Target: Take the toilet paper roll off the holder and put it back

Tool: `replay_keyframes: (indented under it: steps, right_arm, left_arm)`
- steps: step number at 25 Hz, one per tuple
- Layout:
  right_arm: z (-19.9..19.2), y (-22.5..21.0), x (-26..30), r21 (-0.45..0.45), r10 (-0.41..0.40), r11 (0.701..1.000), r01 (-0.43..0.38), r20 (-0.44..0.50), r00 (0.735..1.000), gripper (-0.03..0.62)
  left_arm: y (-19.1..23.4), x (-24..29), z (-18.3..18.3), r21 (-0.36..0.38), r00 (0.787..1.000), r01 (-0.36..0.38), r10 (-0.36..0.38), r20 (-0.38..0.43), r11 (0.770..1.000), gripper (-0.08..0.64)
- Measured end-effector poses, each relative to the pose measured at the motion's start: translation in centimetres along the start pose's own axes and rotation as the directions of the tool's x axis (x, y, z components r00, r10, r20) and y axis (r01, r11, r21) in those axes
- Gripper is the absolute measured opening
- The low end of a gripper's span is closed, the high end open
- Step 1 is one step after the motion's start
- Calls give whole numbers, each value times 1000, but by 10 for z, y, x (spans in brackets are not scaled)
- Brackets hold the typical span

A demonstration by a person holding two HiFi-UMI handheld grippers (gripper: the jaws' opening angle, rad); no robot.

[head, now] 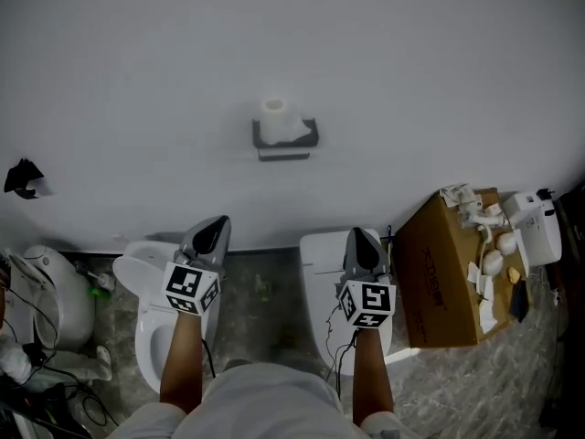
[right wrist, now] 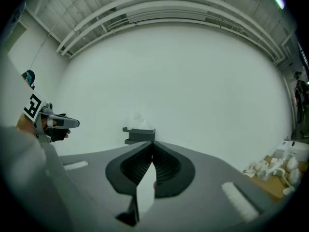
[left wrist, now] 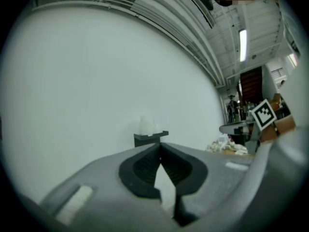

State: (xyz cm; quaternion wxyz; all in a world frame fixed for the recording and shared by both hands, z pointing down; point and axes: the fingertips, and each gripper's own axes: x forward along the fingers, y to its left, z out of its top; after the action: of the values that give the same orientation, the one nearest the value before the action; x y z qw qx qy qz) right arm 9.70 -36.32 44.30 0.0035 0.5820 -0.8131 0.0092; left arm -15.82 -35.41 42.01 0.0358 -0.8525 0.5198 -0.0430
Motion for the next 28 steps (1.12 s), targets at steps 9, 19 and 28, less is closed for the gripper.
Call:
replay_keyframes:
  steps: [9, 19, 28]
  right_arm:
    - [17, -43, 96, 13, 81, 997, -81, 3, 997, 2]
    - [11, -48, 134, 28, 82, 996, -81, -22, 996, 2]
    - [4, -34, 137, 19, 54, 998, -54, -33, 998, 2]
  left_arm:
    - [26, 90, 20, 11, 998, -64, 64, 3, 998, 0]
    - [47, 125, 21, 4, 998, -55, 55, 5, 998, 0]
    - [53, 131, 16, -10, 1000, -20, 20, -4, 1000, 0]
